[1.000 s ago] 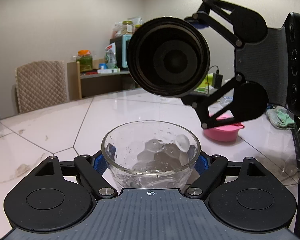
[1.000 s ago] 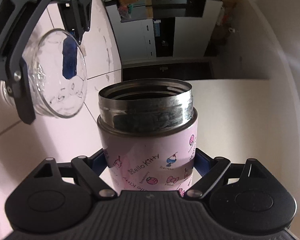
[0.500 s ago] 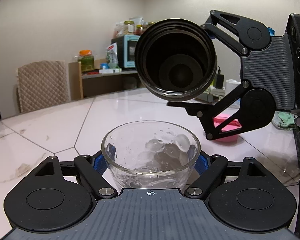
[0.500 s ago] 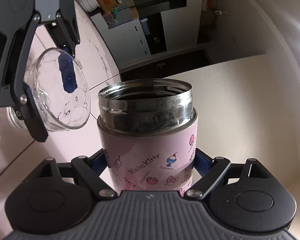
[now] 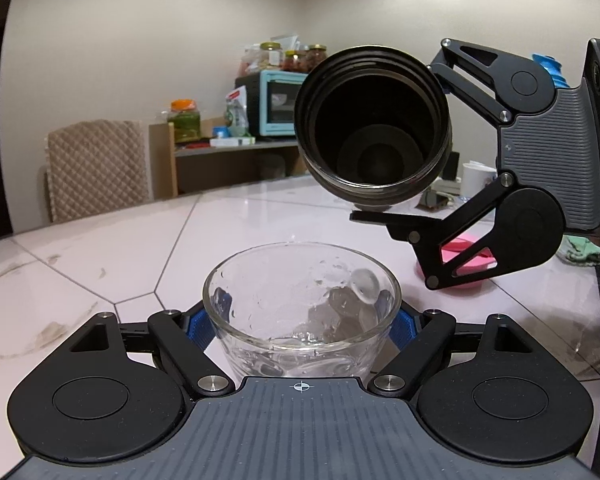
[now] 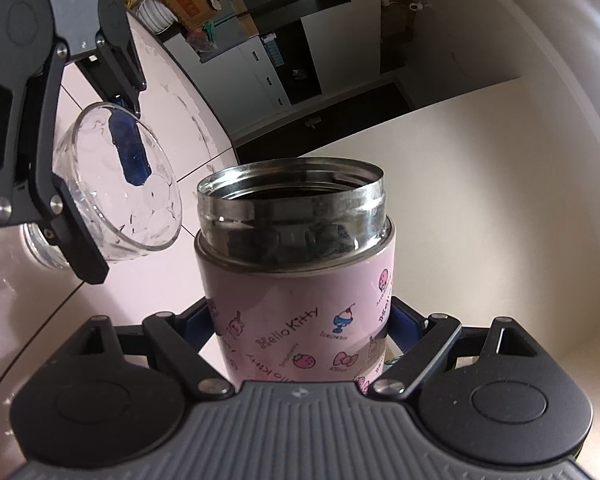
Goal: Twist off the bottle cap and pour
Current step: 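Tilt the thermos upright with the right gripper and move it away from the glass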
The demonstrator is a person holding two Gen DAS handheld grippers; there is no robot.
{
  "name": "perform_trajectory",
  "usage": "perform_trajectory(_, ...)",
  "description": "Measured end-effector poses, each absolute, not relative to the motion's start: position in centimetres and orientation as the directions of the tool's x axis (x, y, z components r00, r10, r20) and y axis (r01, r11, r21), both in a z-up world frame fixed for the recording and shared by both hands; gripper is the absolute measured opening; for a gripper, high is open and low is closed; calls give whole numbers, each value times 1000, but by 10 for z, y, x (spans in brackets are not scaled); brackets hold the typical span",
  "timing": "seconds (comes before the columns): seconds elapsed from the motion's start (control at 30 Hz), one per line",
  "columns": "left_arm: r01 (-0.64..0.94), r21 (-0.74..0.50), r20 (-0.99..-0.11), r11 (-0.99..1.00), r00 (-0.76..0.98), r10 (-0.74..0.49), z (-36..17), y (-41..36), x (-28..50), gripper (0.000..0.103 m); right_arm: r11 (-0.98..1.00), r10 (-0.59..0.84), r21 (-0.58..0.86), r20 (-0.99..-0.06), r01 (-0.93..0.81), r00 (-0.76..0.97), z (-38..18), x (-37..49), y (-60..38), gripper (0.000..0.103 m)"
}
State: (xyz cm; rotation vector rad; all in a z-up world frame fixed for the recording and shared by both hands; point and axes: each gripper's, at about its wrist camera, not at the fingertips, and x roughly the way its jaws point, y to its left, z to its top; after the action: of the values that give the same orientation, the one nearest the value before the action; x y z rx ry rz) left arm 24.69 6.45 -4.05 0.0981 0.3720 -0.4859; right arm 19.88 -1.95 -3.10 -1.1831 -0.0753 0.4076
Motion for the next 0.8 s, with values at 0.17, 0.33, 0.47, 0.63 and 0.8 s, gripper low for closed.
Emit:
perform_trajectory(0.17,441,7,-370,898,835,-407,-39,62,242,87,354,350,-889,-163,-292,922,-34,199,-25,88)
perform_trajectory(0.33,406,13,-367,914,852,-374,-37,61,239,87,430,354,-832,-200,-349,914,-29,209,-27,88)
perform_trajectory(0.47,386,20,-365,922,861,-353,-36,61,235,87,477,359,-789,-227,-387,905,-25,217,-28,88)
perform_trajectory(0.63,373,11,-366,928,865,-343,-35,63,236,87,519,361,-752,-238,-406,902,-19,224,-32,88)
perform_trajectory(0.8,353,6,-368,936,871,-326,-33,66,234,87,573,369,-693,-259,-438,893,-14,235,-37,88)
